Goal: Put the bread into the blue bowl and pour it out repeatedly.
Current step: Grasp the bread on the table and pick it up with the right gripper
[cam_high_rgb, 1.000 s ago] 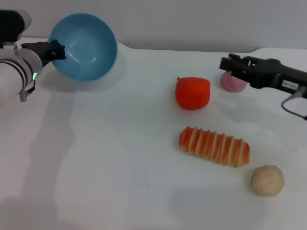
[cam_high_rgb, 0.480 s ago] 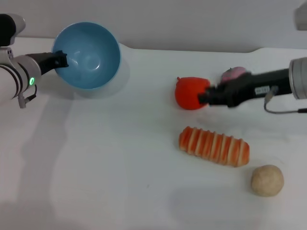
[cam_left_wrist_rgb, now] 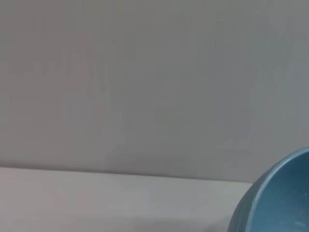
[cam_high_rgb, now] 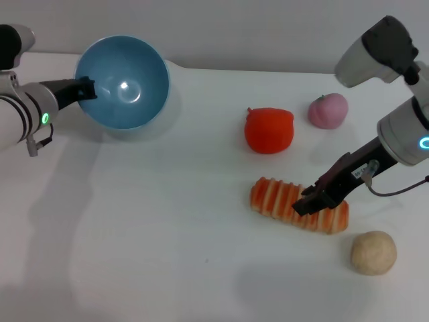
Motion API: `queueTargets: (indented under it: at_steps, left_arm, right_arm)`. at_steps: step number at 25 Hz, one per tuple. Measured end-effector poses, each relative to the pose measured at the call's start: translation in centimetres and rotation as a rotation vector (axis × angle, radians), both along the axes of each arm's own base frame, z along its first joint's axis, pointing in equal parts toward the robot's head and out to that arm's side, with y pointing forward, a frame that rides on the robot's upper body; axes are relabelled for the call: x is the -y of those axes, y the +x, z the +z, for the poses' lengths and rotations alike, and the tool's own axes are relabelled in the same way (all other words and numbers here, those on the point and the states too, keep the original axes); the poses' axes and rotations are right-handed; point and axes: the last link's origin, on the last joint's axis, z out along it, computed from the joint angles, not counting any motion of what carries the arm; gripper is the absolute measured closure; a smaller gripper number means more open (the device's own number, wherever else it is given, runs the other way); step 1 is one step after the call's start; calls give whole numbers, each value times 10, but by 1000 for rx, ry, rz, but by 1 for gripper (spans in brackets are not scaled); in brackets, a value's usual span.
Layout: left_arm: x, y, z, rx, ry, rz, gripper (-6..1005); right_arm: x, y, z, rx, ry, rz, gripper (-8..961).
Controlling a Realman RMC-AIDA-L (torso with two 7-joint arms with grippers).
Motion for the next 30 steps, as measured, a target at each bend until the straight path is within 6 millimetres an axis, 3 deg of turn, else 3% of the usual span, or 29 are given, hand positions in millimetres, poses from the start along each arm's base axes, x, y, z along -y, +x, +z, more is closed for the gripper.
queueTargets:
  at_steps: [9,30]
  left_arm:
    - [3,1,-4,59,-16,21,999]
    - [1,5,-5,77,-23,19,1000]
  right_arm:
    - [0,19,-17,162,15,44,605]
    - [-10,36,-52,268,82,159,606]
